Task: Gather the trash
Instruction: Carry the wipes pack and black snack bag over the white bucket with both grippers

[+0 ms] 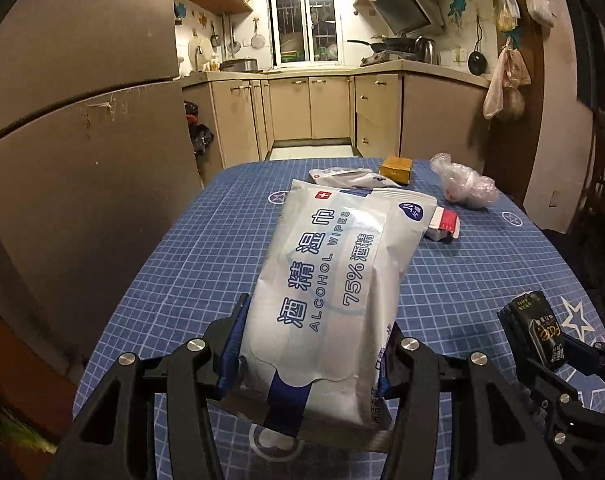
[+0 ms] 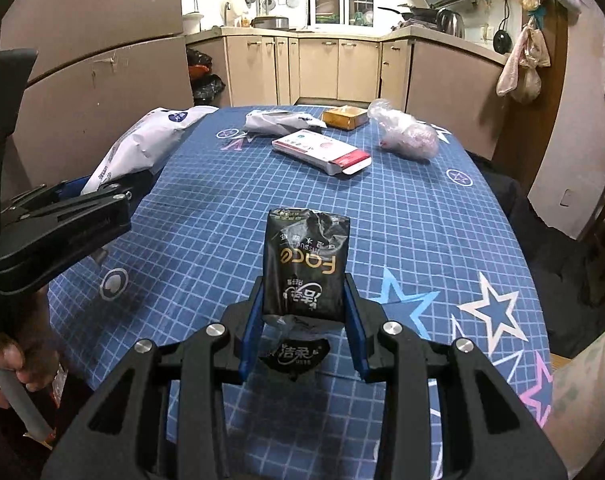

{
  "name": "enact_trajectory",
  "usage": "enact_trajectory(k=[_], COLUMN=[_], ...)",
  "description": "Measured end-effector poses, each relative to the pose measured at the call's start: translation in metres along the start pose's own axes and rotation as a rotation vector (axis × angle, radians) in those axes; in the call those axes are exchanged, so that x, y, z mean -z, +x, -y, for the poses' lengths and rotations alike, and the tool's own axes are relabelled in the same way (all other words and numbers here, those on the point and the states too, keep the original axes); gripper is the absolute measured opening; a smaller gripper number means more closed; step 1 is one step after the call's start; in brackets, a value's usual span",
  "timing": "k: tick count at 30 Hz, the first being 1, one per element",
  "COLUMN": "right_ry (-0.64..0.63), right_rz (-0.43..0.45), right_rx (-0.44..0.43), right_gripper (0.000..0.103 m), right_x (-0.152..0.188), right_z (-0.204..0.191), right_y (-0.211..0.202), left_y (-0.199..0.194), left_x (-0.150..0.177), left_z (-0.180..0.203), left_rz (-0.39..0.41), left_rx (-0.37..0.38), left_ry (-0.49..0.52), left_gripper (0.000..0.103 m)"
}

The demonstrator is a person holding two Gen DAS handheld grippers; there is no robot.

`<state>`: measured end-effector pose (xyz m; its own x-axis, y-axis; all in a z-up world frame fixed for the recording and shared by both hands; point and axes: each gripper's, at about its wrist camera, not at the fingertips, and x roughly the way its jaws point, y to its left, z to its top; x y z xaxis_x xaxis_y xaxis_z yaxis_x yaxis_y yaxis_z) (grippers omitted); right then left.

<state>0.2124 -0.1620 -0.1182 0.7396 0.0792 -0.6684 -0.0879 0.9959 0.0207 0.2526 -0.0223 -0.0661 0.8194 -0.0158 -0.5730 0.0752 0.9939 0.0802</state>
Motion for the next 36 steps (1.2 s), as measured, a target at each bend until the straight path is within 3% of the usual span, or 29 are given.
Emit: enact_trajectory(k=[36], right_ry=[0.131], right_rz=[0.105], right_rx=[0.096], right_gripper=[0.035], right_x=[-0.006], right_z=[0.057], right_y=[-0.041], left_y=[-0.016], left_x=[-0.003], left_z=[0.046], left_rz=[0.048], left_rx=[0.052], left_ry=[0.104], left_gripper=[0.052])
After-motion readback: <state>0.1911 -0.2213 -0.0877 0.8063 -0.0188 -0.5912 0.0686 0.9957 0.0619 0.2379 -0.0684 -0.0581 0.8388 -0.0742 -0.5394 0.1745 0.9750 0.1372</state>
